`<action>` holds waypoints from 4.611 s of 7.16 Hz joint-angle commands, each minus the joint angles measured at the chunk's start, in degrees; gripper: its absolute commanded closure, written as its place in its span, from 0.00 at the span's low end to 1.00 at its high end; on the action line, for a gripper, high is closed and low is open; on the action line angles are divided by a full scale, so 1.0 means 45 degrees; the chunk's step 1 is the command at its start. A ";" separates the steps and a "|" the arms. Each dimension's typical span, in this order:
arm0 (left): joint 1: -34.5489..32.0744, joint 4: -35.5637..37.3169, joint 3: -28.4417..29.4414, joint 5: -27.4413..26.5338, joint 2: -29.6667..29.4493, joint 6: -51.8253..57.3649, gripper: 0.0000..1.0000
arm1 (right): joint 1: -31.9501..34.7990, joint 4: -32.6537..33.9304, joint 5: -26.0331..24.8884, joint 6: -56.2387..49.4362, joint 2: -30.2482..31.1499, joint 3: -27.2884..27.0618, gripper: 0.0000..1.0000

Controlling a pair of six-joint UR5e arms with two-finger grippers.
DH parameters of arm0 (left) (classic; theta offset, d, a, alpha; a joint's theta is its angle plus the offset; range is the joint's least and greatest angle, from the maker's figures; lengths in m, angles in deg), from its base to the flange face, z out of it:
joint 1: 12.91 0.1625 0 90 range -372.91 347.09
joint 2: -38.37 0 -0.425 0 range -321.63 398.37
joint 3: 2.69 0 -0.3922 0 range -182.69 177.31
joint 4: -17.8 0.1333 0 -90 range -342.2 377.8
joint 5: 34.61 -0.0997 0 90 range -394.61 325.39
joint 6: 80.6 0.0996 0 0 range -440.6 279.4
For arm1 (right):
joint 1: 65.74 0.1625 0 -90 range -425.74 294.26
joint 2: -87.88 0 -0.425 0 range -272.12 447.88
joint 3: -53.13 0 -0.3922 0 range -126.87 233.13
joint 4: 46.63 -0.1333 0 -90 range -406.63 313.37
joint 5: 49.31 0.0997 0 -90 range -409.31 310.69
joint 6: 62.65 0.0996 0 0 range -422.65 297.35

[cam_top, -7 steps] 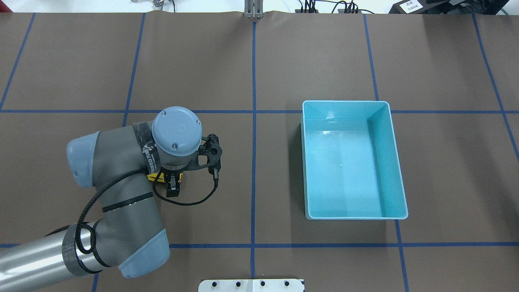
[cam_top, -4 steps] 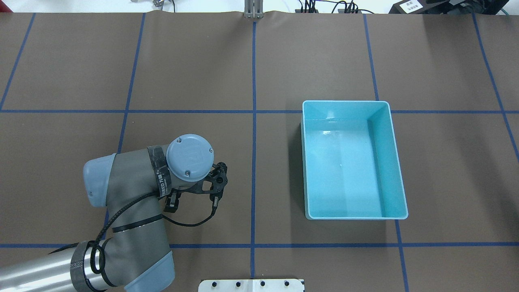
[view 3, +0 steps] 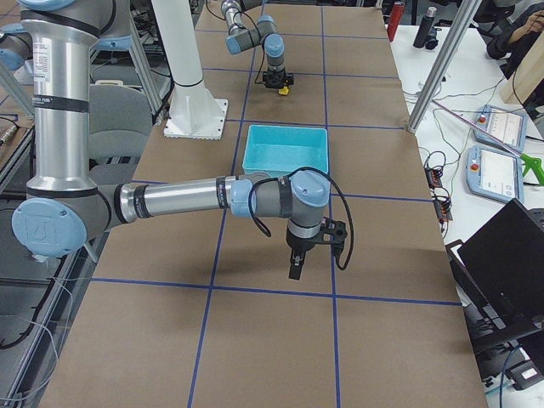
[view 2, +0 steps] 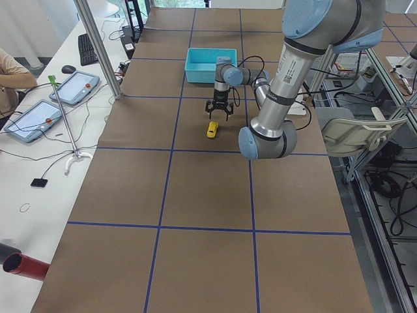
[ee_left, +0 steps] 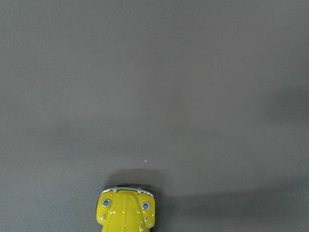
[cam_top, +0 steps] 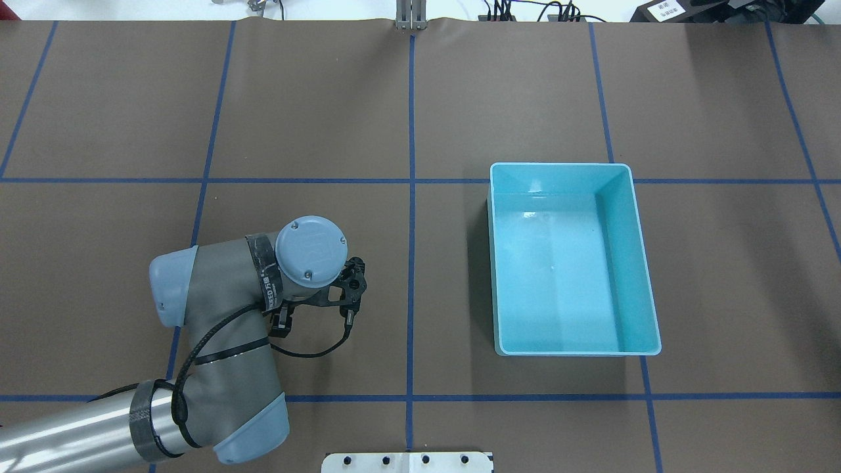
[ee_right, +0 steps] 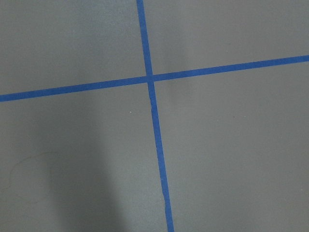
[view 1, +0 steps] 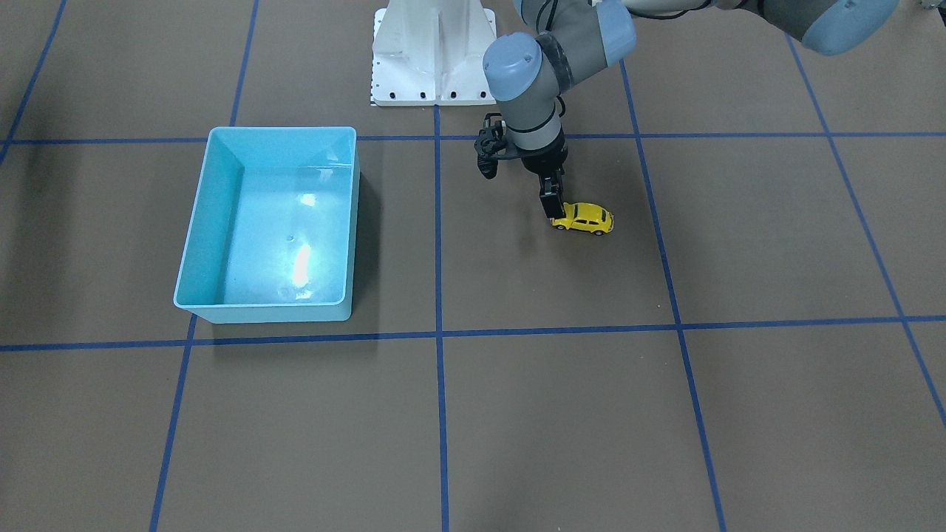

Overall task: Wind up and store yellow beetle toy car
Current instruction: 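Close the left gripper onto the top of the yellow car, then slide the car along the table farther from the robot with the left gripper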

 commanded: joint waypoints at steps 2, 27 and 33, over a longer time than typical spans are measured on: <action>-0.0356 -0.0657 0.0403 -0.0020 -0.0042 0.0144 0.00 | 0.0000 0.0000 0.0000 0.0000 0.0000 -0.0015 0.00; -0.3596 -0.3775 -0.0417 0.3610 0.2337 0.1643 1.00 | -0.0020 0.0039 0.0039 0.0020 0.0020 0.0005 0.00; -0.3794 -0.5224 0.0478 0.3808 0.2790 0.1648 1.00 | -0.0020 0.0039 0.0039 0.0020 0.0020 0.0005 0.00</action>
